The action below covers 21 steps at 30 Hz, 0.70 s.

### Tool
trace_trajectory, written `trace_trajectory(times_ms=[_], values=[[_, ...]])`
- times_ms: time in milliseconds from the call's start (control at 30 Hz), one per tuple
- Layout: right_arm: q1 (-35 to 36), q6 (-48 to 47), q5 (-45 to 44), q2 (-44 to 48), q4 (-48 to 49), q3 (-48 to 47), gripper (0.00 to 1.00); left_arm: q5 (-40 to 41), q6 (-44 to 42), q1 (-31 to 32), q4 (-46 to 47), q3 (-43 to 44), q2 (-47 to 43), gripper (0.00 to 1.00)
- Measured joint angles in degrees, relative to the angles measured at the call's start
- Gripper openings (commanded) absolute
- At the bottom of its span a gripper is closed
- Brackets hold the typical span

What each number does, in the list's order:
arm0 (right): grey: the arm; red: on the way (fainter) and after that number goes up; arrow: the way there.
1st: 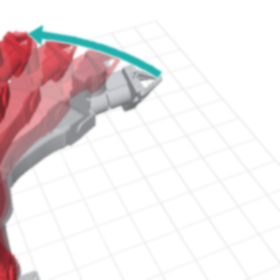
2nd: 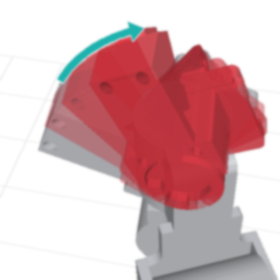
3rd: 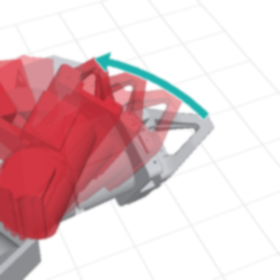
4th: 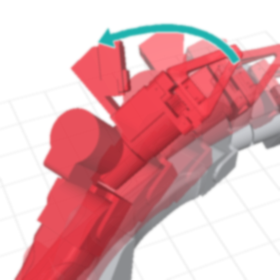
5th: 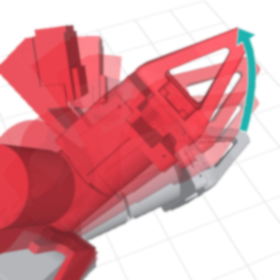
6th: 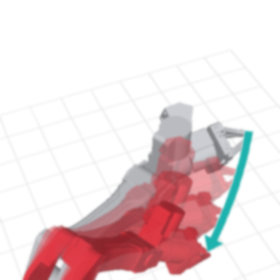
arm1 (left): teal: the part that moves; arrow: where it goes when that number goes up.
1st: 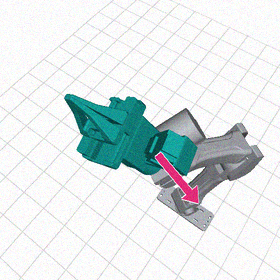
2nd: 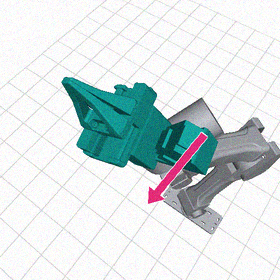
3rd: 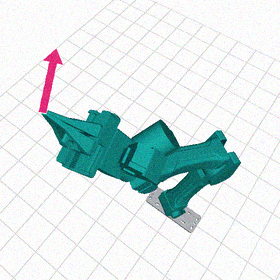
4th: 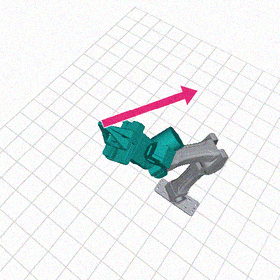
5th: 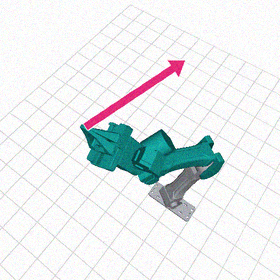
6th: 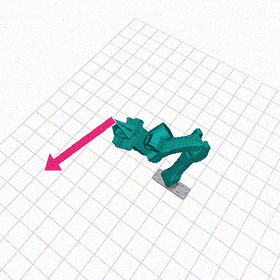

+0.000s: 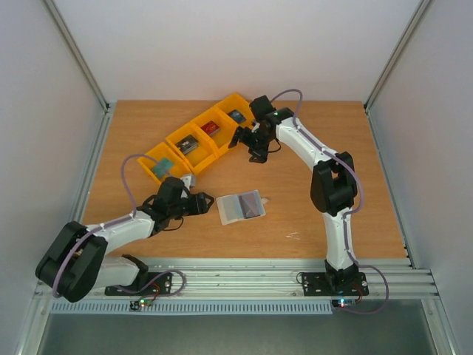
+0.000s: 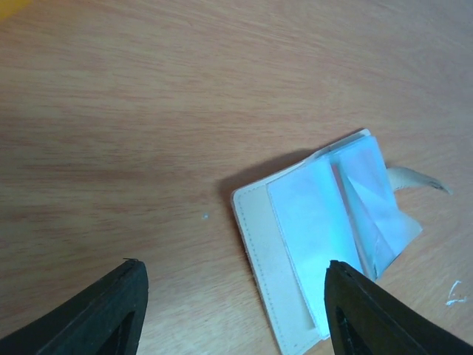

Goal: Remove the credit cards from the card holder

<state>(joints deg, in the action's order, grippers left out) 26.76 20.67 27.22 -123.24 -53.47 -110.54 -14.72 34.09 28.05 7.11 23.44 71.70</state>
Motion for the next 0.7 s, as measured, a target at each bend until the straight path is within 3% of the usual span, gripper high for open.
trace_trajectory(times_ms=[167,467,700], values=[[0.0,-1.4,-5.7,2.4,-3.5,3.5,0.95,0.3,4.3,2.7,4.1,-0.5,2.8,0.69],[2.1,-5.6,-5.3,10.9,-3.5,26.7,0.87,2.4,13.1,6.4,8.6,-1.4,8.1,0.7],[5.3,-9.8,-5.4,10.9,-2.3,29.6,0.8,2.4,18.0,7.7,13.0,-1.1,10.8,0.7]])
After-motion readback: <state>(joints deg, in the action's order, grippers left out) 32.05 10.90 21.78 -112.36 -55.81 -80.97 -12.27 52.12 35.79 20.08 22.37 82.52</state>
